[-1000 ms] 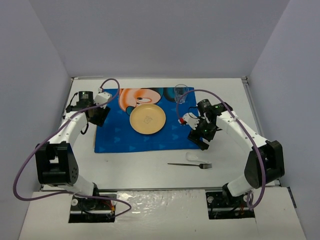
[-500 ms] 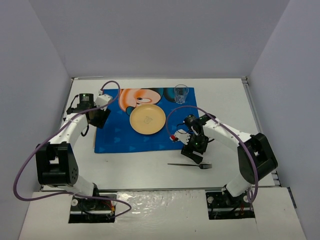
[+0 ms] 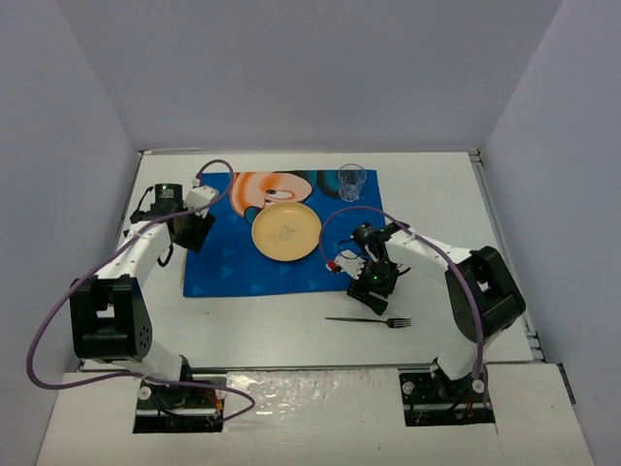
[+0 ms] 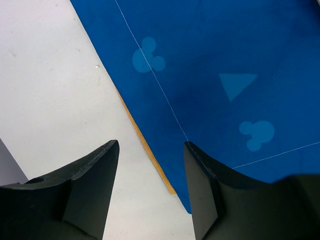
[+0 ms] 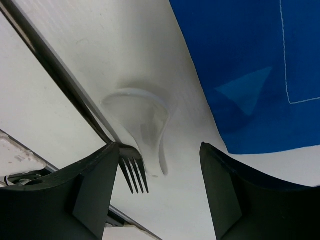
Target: Set the dinner table for one person
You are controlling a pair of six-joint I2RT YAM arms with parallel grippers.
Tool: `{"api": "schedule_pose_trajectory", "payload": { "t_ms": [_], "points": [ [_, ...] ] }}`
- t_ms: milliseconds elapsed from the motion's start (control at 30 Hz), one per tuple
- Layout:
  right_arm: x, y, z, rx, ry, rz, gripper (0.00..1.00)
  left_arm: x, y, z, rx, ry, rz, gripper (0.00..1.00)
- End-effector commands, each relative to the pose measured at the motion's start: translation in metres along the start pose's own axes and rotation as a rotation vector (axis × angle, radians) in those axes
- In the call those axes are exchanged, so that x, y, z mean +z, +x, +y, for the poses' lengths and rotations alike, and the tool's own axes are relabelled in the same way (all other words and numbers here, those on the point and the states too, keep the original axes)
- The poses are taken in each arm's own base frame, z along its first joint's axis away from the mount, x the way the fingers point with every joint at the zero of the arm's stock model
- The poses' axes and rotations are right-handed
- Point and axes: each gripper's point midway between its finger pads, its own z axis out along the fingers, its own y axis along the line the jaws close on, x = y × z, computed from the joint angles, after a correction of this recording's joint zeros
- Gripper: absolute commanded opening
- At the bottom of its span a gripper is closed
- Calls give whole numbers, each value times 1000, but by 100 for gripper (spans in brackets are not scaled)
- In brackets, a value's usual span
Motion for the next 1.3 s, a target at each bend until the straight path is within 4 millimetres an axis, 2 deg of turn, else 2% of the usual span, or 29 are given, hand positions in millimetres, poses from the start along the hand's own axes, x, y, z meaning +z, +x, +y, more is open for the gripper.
{"api": "schedule_pose_trajectory", "payload": {
  "t_ms": [0, 200, 333, 400, 467, 500, 533, 700, 967, 1167, 1267],
  "points": [
    [-2, -11, -4, -8, 15, -9, 62, -13, -32, 12, 28, -46, -92, 51],
    [7, -10, -4, -19, 19, 13, 61, -11, -31, 13, 24, -49, -85, 51],
    [15, -7, -1, -33, 19, 48, 56, -10, -32, 13, 20, -48, -87, 51],
    [18, -8, -2, -33, 32, 53, 47, -9, -32, 13, 19, -46, -83, 51],
    [21, -9, -1, -40, 28, 60, 14, -8, -32, 14, 20, -47, -85, 51],
    [21, -10, -1, -43, 33, 60, 3, -8, -32, 14, 19, -48, -83, 51],
    [21, -11, -1, -45, 37, 59, 0, -8, -31, 14, 20, -49, -81, 51],
    [12, -18, 0, -62, 55, 34, 0, -6, -29, 14, 27, -53, -79, 51],
    [-19, -36, 5, -97, 63, -65, 0, -2, -27, 14, 27, -53, -76, 51],
    [-70, -64, 7, -134, 63, -216, 0, -2, -29, 14, 24, -49, -78, 51],
    [-107, -94, 2, -157, 57, -341, 0, -4, -31, 15, 23, -54, -76, 51]
  ]
}}
